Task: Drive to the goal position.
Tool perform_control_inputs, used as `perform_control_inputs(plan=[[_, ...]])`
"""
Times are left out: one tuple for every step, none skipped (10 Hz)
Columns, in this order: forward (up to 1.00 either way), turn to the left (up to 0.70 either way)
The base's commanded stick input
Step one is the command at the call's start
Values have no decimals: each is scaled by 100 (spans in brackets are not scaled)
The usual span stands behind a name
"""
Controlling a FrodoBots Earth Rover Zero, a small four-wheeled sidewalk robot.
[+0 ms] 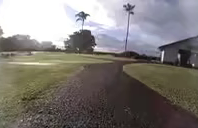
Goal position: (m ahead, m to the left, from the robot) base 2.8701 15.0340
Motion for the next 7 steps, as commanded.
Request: perform_control_inputs(plan=[[60, -10], [60, 0], [60, 0], [60, 0], [60, 0], [60, 0], [60, 0]])
